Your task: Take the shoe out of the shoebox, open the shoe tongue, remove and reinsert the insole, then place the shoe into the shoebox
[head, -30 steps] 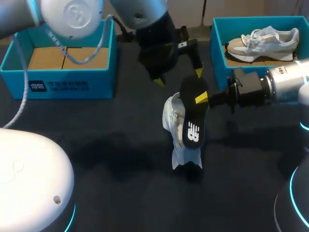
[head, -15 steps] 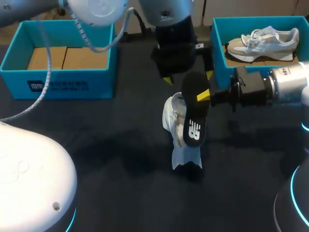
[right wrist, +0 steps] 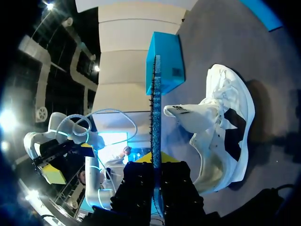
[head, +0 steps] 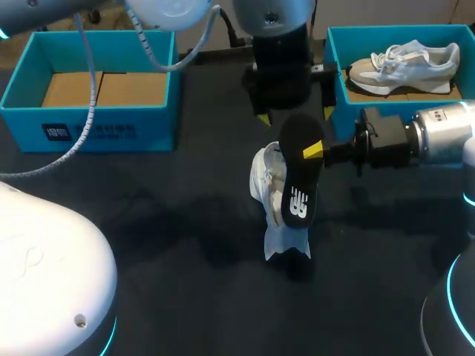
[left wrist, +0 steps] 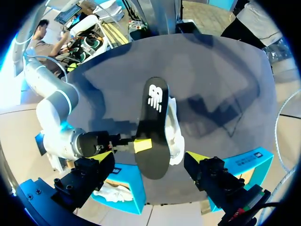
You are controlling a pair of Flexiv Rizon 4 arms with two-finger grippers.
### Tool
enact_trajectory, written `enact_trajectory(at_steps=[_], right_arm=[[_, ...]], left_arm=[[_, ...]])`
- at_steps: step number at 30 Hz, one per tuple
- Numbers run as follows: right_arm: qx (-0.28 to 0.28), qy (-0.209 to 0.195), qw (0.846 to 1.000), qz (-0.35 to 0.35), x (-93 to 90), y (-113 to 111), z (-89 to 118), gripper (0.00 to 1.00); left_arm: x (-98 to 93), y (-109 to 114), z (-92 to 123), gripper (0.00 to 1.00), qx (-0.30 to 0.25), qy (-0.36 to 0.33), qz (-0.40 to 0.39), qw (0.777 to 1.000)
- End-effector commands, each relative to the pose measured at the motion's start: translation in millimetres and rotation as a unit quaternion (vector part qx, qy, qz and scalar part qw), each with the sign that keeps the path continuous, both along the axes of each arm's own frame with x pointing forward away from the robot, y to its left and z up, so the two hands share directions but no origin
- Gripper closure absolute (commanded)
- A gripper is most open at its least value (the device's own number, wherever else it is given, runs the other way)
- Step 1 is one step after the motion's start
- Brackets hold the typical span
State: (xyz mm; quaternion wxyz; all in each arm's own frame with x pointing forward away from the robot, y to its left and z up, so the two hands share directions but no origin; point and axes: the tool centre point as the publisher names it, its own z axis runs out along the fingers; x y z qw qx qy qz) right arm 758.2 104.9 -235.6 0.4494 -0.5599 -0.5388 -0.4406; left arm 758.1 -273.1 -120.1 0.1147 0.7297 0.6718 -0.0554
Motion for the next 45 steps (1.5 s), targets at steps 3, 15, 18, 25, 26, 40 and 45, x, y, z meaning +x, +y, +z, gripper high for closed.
enact_trajectory(at_steps=[3, 15, 18, 25, 26, 40, 45], right_arm=[[0.002, -0.002, 1.000, 0.000, -1.1, -1.4, 2.9, 1.00], [0.002, 0.008, 1.000, -0.005, -0.5, -8.7, 7.7, 1.00], [0.004, 0.011, 1.000, -0.008, -2.2, -10.6, 8.6, 1.00], [0.009, 0.013, 1.000, -0.013, -6.2, -11.0, 14.2, 1.00], [0.010, 0.013, 1.000, -0.014, -6.4, -10.7, 14.9, 1.00], [0.003, 0.018, 1.000, -0.016, -8.8, -5.2, 25.0, 1.00], [0.001, 0.020, 1.000, -0.019, -11.3, -4.6, 26.8, 1.00]], left_arm=[[1.9, 3.2, 0.4, 0.00, -0.058, -0.003, -0.010, 0.998], [-3.3, 22.7, 4.9, 0.00, -0.222, -0.040, -0.048, 0.973], [-4.8, 29.3, 5.1, 0.00, -0.252, -0.036, -0.048, 0.966], [-3.3, 45.1, 8.2, 0.00, -0.343, -0.051, -0.049, 0.937], [-2.5, 46.5, 7.9, 0.00, -0.350, -0.054, -0.049, 0.934], [-2.6, 76.3, -8.2, 0.00, -0.518, -0.038, -0.043, 0.853], [-2.3, 84.4, -13.9, 0.00, -0.546, -0.037, -0.044, 0.836]])
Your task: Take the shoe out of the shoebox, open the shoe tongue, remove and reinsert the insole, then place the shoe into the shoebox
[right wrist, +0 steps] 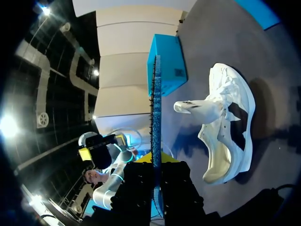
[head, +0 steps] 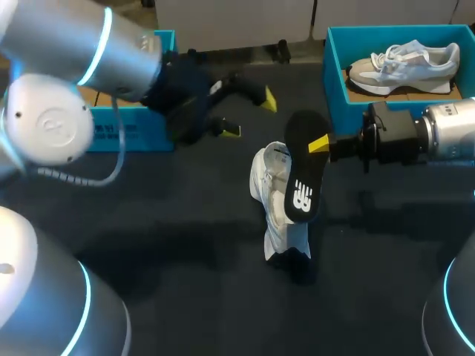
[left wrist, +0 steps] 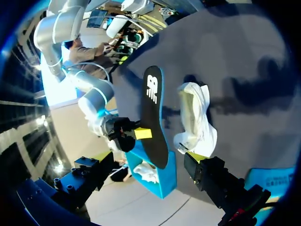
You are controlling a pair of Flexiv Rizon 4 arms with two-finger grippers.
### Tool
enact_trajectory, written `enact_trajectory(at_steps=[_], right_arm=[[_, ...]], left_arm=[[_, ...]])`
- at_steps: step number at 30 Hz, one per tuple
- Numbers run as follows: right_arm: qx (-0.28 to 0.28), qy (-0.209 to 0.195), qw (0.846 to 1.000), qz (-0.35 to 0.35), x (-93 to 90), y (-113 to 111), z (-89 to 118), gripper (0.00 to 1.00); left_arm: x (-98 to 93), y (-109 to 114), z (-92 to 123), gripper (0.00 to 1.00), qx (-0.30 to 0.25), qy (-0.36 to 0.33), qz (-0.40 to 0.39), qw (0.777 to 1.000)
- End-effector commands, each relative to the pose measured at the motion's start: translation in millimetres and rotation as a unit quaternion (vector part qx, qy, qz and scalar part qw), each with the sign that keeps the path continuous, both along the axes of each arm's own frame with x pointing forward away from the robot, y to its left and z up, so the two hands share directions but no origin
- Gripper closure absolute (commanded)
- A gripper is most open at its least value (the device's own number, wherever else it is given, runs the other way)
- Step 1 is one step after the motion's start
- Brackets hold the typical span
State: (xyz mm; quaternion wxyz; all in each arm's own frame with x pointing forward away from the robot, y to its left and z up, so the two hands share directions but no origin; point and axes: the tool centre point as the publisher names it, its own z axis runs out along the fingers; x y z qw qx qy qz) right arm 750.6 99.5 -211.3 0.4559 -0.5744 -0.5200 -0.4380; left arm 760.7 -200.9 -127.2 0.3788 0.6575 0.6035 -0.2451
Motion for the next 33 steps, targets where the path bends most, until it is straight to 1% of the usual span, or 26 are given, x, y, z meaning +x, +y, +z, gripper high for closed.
enact_trajectory(at_steps=[1, 7, 15, 17, 27, 32, 33], right_arm=[[-0.003, 0.001, 1.000, -0.005, -4.0, 0.9, 2.7, 1.00], [-0.003, 0.003, 1.000, -0.007, -5.3, 1.5, 3.3, 1.00], [-0.004, 0.006, 1.000, -0.004, -5.4, 1.6, 3.7, 1.00], [-0.004, 0.007, 1.000, -0.003, -5.4, 1.6, 3.7, 1.00], [-0.006, 0.014, 1.000, -0.003, -7.9, 1.5, 1.7, 1.00], [-0.002, 0.014, 1.000, -0.008, -10.2, 6.2, 1.0, 1.00], [-0.001, 0.013, 1.000, -0.007, -10.8, 7.3, 1.7, 1.00]], left_arm=[[-4.8, 13.6, -7.9, 0.00, -0.244, -0.005, -0.048, 0.968], [-7.3, 19.5, -12.2, 0.00, -0.267, -0.006, -0.063, 0.962], [-7.5, 28.5, -14.9, 0.00, -0.285, -0.014, -0.042, 0.958], [-7.1, 30.6, -17.0, 0.00, -0.276, -0.009, -0.033, 0.961], [-7.1, 30.6, -17.0, 0.00, -0.276, -0.009, -0.033, 0.961], [-7.1, 30.6, -17.0, 0.00, -0.276, -0.009, -0.033, 0.961], [-5.3, 28.8, -21.7, 0.00, -0.282, 0.000, -0.033, 0.959]])
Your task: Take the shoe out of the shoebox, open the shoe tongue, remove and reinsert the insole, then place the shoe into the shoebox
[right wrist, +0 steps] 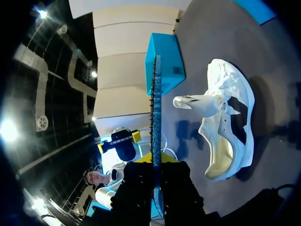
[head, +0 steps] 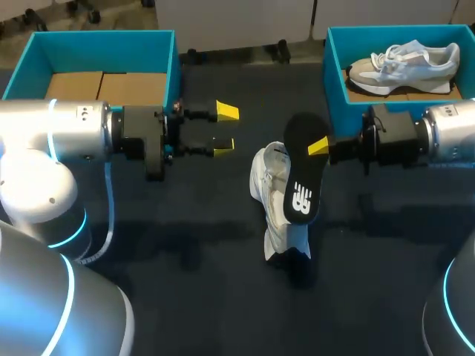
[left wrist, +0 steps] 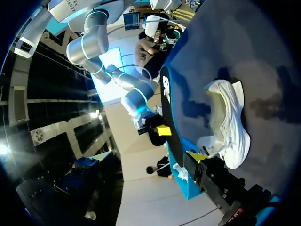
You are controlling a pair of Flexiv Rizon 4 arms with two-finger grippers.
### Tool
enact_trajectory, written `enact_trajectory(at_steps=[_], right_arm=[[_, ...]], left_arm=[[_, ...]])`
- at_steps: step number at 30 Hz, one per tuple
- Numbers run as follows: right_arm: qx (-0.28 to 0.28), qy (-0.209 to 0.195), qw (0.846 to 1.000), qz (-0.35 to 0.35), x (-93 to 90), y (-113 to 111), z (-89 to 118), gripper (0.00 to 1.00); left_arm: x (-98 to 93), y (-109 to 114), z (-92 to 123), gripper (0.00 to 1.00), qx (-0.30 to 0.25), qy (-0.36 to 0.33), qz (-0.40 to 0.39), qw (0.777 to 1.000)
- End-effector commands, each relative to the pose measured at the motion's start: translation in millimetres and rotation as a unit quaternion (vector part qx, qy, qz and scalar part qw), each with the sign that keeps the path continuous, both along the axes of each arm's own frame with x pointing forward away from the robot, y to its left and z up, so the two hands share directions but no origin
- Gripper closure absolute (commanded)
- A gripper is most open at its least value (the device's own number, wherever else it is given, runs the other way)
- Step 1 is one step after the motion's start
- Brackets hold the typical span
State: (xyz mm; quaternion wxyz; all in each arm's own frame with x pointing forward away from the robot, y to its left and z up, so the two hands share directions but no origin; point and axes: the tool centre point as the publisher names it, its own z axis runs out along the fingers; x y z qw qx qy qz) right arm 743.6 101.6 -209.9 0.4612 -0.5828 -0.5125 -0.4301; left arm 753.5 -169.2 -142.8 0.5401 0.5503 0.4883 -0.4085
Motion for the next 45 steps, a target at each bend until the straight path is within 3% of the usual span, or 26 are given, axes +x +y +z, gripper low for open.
enact_trajectory(at_steps=[1, 10, 30, 37, 39, 45], right_arm=[[0.001, -0.002, 1.000, -0.004, -4.6, 5.9, 1.3, 1.00], [-0.004, -0.008, 1.000, 0.003, -11.8, 11.6, 12.1, 1.00], [0.016, -0.019, 1.000, 0.019, -23.9, 38.8, 14.3, 1.00], [0.023, -0.020, 0.999, 0.023, -25.0, 46.4, 11.7, 1.00], [0.025, -0.022, 0.999, 0.026, -23.4, 48.2, 11.4, 1.00], [0.025, -0.026, 0.999, 0.024, -22.1, 47.6, 12.0, 1.00]], left_arm=[[1.6, -3.4, -9.8, 0.00, -0.025, 0.021, -0.011, 0.999], [6.3, -9.3, -29.2, 0.00, -0.056, 0.038, -0.021, 0.997], [15.0, -55.3, -43.1, 0.00, -0.083, 0.048, -0.010, 0.995], [15.0, -66.6, -45.4, 0.26, -0.083, 0.056, -0.011, 0.995], [14.2, -69.1, -46.3, 0.40, -0.083, 0.057, -0.011, 0.995], [12.8, -72.4, -48.1, 0.48, -0.083, 0.059, -0.011, 0.995]])
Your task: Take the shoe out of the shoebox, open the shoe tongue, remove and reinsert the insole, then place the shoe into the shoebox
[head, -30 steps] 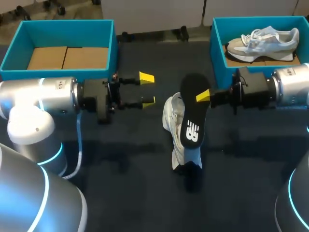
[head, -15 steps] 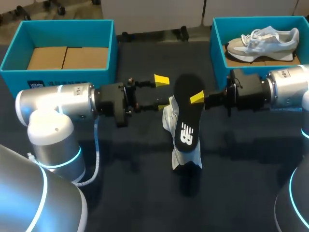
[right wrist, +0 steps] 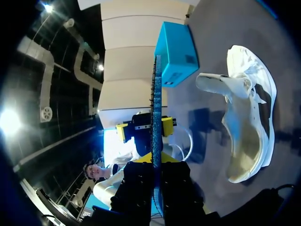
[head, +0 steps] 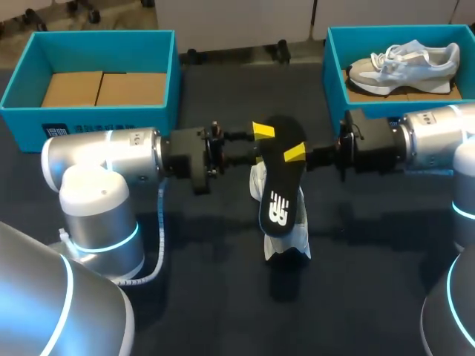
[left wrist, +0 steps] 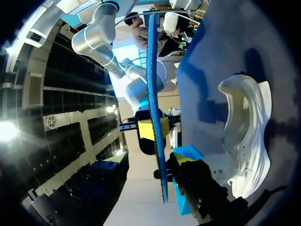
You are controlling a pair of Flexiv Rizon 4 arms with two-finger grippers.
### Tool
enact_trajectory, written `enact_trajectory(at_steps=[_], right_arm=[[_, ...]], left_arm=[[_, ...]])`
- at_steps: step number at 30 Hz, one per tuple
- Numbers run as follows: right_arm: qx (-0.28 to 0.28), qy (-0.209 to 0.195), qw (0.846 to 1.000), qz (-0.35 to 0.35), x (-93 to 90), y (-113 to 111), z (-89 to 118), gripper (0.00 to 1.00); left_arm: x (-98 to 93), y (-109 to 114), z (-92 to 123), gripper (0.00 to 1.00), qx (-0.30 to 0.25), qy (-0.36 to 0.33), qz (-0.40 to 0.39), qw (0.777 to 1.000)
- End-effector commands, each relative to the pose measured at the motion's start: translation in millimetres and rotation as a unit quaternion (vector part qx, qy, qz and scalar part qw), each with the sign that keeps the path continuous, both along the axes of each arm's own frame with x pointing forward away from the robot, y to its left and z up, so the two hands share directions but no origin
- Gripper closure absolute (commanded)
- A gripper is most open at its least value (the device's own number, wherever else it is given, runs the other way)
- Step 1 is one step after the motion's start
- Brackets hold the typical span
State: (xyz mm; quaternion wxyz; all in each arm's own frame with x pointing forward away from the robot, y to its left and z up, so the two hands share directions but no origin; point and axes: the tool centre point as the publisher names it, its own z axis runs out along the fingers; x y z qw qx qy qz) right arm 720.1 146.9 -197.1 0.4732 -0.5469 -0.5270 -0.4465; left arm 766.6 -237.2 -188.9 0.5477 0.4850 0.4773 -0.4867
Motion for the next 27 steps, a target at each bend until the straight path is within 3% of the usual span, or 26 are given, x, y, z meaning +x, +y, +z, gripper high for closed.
enact_trajectory(at_steps=[1, 15, 27], right_arm=[[-0.001, -0.001, 1.000, -0.001, 1.5, 2.2, -0.5, 1.00], [0.001, -0.004, 1.000, 0.003, 2.9, 4.3, 0.6, 1.00], [0.004, -0.005, 1.000, 0.001, 2.7, 6.0, -0.8, 1.00]], left_arm=[[-0.9, -5.6, -2.5, 0.51, 0.000, 0.000, 0.002, 1.000], [0.2, -17.2, -6.8, 0.61, -0.003, 0.005, 0.011, 1.000], [1.9, -19.2, -8.8, 0.76, -0.005, 0.009, 0.022, 1.000]])
